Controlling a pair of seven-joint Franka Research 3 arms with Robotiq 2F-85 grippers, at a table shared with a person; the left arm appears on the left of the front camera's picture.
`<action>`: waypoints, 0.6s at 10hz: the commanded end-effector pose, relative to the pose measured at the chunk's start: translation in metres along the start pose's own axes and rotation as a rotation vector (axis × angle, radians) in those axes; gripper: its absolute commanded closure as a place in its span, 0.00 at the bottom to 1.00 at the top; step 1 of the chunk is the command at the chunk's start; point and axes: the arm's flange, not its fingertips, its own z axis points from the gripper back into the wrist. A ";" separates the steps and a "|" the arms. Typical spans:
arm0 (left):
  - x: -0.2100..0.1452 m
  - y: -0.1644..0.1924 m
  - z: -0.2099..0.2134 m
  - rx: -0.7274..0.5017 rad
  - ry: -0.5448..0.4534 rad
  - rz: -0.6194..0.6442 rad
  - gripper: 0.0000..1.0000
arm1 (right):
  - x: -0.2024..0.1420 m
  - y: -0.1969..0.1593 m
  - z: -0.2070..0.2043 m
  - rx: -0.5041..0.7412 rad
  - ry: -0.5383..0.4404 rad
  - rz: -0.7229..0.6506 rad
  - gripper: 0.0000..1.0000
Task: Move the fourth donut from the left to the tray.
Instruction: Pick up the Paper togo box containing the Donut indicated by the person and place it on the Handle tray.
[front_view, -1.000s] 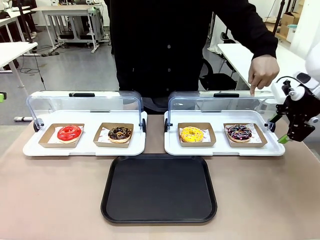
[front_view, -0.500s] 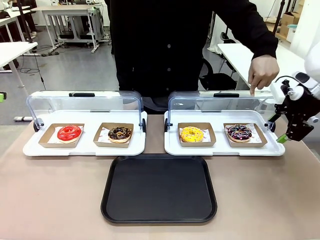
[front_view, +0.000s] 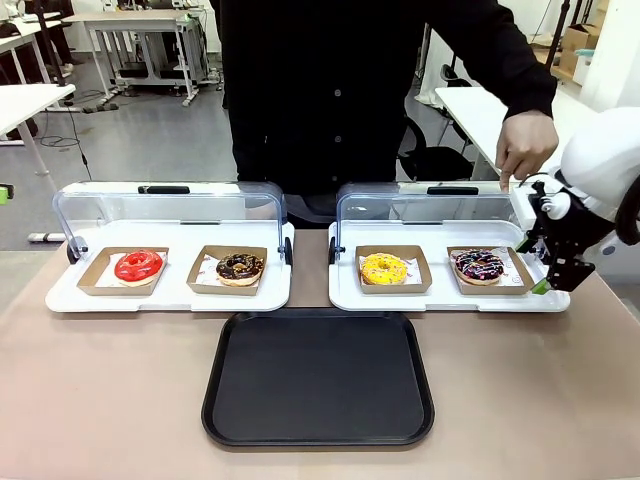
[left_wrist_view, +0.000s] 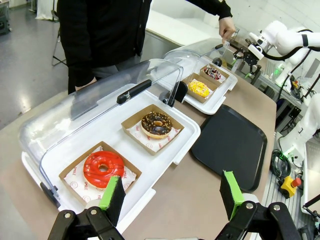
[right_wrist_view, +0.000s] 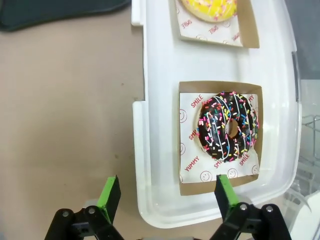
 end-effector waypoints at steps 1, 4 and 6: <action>0.002 0.001 0.000 -0.006 -0.029 -0.010 0.00 | -0.003 -0.005 -0.016 -0.037 0.033 0.071 0.00; 0.002 0.001 0.000 -0.006 -0.029 -0.010 0.00 | -0.011 -0.009 -0.041 -0.097 0.080 0.071 0.00; 0.002 0.001 0.000 -0.006 -0.029 -0.010 0.00 | -0.016 -0.011 -0.047 -0.108 0.080 0.075 0.00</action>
